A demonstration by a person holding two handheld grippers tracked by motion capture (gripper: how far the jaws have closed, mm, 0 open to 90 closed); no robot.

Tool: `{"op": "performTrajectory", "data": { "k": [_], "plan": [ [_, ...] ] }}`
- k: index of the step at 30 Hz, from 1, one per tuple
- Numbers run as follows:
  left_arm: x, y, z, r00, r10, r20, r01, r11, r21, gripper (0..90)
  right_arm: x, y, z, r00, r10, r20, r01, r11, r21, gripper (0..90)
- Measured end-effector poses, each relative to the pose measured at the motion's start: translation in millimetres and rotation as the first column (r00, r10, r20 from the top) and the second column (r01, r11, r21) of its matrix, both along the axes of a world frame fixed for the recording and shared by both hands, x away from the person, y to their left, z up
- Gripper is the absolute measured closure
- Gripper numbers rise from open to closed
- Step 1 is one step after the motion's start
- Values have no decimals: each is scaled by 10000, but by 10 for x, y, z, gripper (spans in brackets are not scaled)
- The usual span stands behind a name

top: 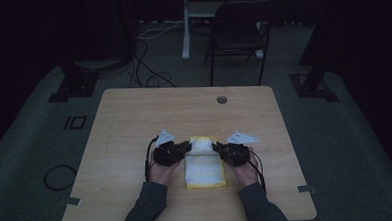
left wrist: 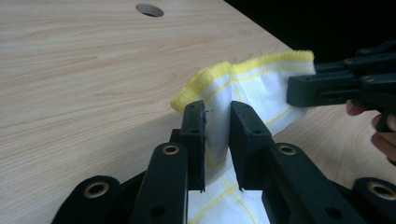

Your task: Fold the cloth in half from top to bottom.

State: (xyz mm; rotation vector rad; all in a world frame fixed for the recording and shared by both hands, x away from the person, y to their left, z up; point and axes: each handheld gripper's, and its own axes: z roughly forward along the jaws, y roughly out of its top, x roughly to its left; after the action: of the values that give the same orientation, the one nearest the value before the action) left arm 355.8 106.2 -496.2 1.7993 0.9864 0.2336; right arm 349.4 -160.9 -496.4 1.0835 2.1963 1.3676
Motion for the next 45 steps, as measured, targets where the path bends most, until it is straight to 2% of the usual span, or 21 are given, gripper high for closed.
{"op": "performTrajectory", "data": {
  "k": [6, 10, 16, 23, 28, 34, 39, 42, 45],
  "plan": [
    [-30, 132, 37, 9991, 371, 189, -367, 9991, -205, 761, -35, -6, -29, 10000, 60, 45, -60, 10000, -12, 842],
    [-7, 218, 0, 9980, 631, -74, -634, 9973, -382, 757, -48, -27, -48, 10000, 38, 1, -38, 10000, 56, 842],
    [-11, 208, -34, 9989, 416, -224, -428, 9975, -559, 692, -63, -33, -59, 10000, 85, 24, -85, 9999, 62, 842],
    [3, 190, -26, 9990, 335, -294, -356, 9965, -752, 678, -94, -37, -58, 9998, 138, 139, -139, 9999, 77, 841],
    [16, 179, -5, 9985, 428, -328, -451, 9961, -757, 722, -115, -34, -72, 9997, 168, 180, -169, 9998, 43, 839],
    [49, 143, 26, 9981, 467, -407, -496, 9961, -736, 717, -137, -34, -84, 9996, 167, 215, -167, 9999, -9, 837],
    [181, 83, 94, 9968, 628, -498, -653, 9966, -510, 697, -161, -27, -86, 9993, 235, 301, -231, 9996, -130, 836],
    [209, 54, 102, 9963, 551, -658, -577, 9976, -392, 684, -174, -23, -89, 9991, 253, 345, -246, 9995, -187, 835],
    [162, 30, 100, 9970, 359, -687, -381, 9988, -316, 672, -188, -28, -87, 9991, 231, 364, -224, 9996, -200, 834]
  ]
}}
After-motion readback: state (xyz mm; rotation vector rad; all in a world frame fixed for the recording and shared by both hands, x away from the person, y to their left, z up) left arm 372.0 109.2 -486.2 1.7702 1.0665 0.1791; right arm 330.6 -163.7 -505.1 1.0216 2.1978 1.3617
